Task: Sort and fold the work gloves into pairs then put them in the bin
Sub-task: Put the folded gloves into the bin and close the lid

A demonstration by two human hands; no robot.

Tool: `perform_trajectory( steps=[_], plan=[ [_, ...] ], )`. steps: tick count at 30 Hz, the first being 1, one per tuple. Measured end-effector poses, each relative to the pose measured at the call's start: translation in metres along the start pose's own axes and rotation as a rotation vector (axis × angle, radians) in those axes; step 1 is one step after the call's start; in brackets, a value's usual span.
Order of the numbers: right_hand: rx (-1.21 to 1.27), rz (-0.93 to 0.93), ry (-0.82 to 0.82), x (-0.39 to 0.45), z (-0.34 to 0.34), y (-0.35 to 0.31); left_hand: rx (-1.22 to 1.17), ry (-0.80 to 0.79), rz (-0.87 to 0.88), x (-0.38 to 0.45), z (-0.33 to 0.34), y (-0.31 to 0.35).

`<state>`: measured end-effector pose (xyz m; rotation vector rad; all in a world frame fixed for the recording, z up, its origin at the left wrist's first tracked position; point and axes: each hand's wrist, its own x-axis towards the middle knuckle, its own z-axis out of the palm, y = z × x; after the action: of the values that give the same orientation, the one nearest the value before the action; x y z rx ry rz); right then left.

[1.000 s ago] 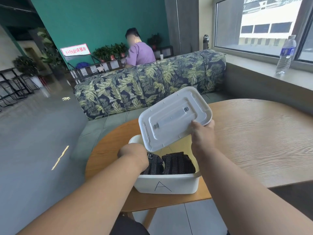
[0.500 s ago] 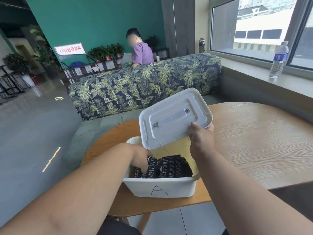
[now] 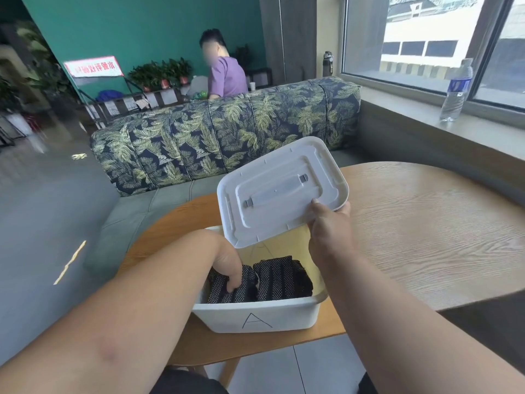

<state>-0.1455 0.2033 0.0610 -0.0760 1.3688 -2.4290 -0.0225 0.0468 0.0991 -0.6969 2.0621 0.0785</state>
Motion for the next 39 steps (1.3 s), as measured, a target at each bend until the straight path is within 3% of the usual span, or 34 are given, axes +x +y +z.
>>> perform_trajectory(
  steps=[6, 10, 12, 15, 18, 21, 26, 32, 34, 39],
  plan=[
    [0.005, 0.0, -0.011, -0.002, 0.001, 0.0, -0.042, 0.006, 0.036, 0.002, 0.008, -0.004],
    [0.03, 0.0, -0.009, -0.003, 0.002, -0.003, -0.101, 0.146, 0.094, -0.009, 0.011, -0.021],
    [0.072, 0.031, -0.019, -0.004, 0.003, -0.005, -0.334, 0.174, 0.196, -0.013, 0.018, -0.037],
    [0.098, 0.076, -0.07, -0.006, 0.004, -0.008, -0.954, 0.238, 0.371, -0.016, 0.035, -0.06],
    [0.071, 0.079, -0.152, -0.008, 0.004, -0.011, -1.496, 0.374, 0.403, -0.02, 0.045, -0.063],
    [0.017, 0.059, -0.226, -0.014, 0.004, -0.016, -1.762, 0.522, 0.399, -0.021, 0.053, -0.063],
    [-0.272, -0.015, -0.348, -0.027, -0.006, -0.026, -1.779, 0.854, 0.44, -0.031, 0.062, -0.071],
    [-0.474, -0.037, -0.293, -0.04, -0.021, -0.033, -1.621, 1.194, 0.465, -0.047, 0.089, -0.095],
    [-0.546, -0.064, -0.298, -0.047, -0.023, -0.037, -1.614, 1.216, 0.491, -0.052, 0.096, -0.091],
    [-0.569, -0.049, -0.324, -0.06, -0.028, -0.043, -1.642, 1.064, 0.557, -0.05, 0.107, -0.086]
  ],
)
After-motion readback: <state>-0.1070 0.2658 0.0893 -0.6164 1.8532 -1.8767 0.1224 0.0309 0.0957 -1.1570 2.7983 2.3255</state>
